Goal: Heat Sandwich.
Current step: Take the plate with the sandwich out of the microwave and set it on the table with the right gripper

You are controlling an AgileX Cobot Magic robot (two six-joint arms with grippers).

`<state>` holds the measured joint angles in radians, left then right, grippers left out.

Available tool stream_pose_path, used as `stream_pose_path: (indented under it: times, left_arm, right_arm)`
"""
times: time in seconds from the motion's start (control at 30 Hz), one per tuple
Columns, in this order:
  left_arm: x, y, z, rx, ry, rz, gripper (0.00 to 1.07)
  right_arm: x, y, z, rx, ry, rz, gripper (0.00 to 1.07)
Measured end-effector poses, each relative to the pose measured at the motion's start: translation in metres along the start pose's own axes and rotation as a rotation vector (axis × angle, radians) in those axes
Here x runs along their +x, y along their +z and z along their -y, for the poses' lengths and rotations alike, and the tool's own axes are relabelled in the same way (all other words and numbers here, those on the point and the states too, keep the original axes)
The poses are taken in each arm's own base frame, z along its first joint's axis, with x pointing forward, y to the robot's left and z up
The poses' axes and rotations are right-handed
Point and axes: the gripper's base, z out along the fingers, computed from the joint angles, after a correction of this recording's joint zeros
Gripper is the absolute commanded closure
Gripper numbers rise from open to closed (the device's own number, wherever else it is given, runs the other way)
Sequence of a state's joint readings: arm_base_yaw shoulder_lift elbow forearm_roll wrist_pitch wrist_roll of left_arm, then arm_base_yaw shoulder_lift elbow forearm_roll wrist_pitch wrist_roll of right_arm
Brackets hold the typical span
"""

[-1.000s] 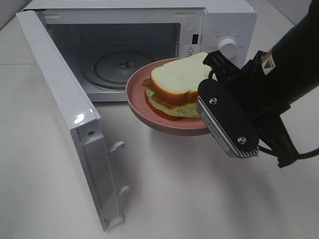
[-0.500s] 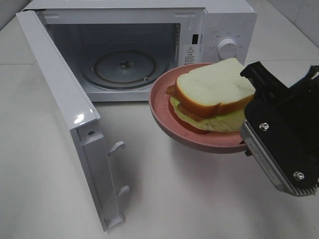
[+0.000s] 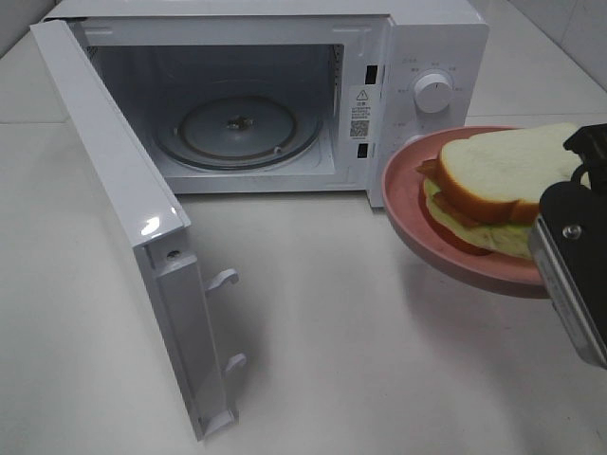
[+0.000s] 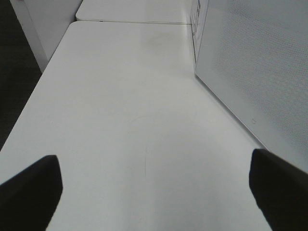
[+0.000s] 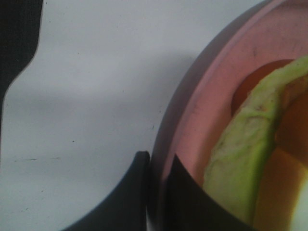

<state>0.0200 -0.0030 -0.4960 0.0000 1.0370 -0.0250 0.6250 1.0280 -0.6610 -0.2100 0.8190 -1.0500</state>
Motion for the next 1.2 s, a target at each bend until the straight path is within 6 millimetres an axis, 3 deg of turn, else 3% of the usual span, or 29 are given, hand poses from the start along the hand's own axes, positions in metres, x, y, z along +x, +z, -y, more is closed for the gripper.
stream_pose_path:
  times: [1.2]
  left_arm:
    - [0.0,0.0,0.0,0.0,0.0,0.0,0.05]
  right_arm:
    - [0.023,-0.003,-0.007,0.054,1.006,-0.283,1.07]
